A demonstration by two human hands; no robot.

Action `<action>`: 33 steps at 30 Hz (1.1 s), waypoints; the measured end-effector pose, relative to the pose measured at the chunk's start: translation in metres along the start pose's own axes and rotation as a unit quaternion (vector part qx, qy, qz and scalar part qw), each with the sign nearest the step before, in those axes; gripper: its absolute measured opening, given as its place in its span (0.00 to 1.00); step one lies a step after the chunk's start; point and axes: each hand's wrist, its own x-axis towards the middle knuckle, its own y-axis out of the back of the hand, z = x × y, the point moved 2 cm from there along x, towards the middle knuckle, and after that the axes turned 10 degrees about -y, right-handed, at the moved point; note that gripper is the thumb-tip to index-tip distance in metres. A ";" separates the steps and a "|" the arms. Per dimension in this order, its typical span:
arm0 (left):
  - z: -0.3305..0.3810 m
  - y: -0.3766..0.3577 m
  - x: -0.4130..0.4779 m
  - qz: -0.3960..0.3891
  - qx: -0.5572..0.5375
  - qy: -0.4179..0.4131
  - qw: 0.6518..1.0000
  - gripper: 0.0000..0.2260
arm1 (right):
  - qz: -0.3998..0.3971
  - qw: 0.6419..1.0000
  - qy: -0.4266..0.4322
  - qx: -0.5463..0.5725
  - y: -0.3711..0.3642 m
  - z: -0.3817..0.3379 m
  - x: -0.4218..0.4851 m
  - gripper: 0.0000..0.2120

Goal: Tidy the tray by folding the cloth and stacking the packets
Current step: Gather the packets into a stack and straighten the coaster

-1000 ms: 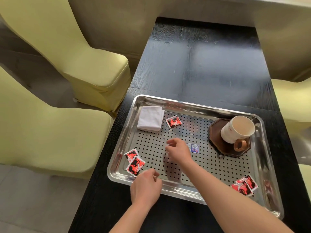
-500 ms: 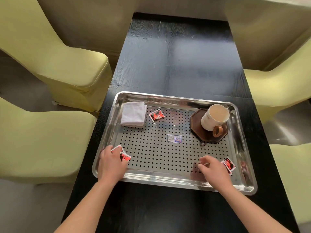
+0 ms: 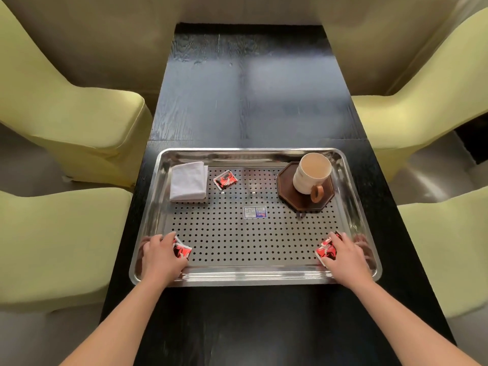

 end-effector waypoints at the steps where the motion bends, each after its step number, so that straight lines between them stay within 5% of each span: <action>1: 0.000 0.000 0.000 0.002 0.004 -0.001 1.000 0.34 | -0.002 1.000 -0.004 -0.013 -0.001 0.001 0.001 0.36; 18: 0.057 -0.028 -0.018 -0.030 -0.036 -0.035 0.998 0.23 | -0.019 0.992 0.119 -0.024 -0.028 -0.057 -0.029 0.30; 27: 0.055 -0.035 -0.022 -0.013 -0.081 -0.018 0.996 0.21 | -0.017 0.999 0.045 0.020 -0.022 -0.050 -0.025 0.26; 33: 0.076 -0.043 -0.028 -0.038 -0.094 -0.049 0.994 0.21 | -0.034 0.994 0.105 0.019 -0.039 -0.076 -0.039 0.25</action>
